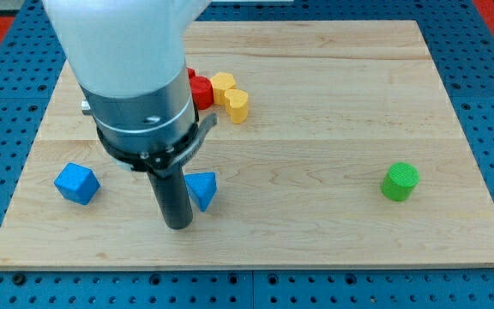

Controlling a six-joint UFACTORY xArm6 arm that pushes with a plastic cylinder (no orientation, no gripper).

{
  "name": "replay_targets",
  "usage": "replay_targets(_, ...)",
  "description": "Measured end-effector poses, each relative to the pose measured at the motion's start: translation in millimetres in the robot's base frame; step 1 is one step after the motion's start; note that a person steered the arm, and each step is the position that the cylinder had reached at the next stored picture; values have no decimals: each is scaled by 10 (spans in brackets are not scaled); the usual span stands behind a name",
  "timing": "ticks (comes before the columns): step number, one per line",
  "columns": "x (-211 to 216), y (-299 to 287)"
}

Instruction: Move blue blocks into the group of blocks

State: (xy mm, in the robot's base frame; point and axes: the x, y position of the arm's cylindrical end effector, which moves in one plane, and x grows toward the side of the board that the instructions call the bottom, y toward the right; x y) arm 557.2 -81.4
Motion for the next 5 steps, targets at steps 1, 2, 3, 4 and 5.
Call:
replay_targets(1,-15,196)
replay_targets(2,-20,227)
replay_targets(3,-74,319)
replay_targets(4,-427,206)
replay_targets(5,-949,138)
